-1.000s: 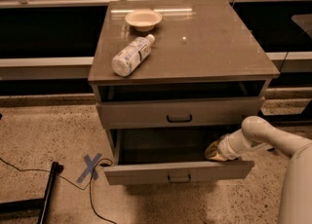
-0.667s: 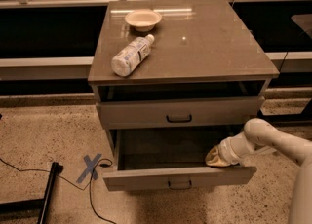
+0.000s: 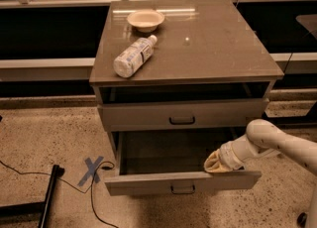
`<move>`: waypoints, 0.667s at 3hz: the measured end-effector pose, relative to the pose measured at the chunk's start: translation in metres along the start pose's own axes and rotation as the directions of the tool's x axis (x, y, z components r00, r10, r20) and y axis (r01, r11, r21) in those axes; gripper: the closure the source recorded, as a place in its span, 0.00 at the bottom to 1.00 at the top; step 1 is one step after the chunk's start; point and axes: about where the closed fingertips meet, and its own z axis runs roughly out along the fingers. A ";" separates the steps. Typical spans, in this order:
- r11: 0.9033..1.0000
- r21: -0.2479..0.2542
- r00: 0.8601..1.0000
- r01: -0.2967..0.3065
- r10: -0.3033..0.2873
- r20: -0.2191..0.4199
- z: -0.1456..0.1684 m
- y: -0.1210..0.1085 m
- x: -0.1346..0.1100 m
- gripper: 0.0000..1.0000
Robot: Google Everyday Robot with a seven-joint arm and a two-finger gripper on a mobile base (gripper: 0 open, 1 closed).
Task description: Open middle drawer
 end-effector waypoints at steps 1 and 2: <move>0.999 -0.033 1.000 0.003 -0.003 0.008 0.010 -0.009 -0.012 1.00; 0.998 -0.064 1.000 -0.017 0.018 0.006 0.028 -0.031 -0.015 1.00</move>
Offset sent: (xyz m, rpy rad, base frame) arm 0.0603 0.0467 -0.0198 -0.0151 0.0964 0.0166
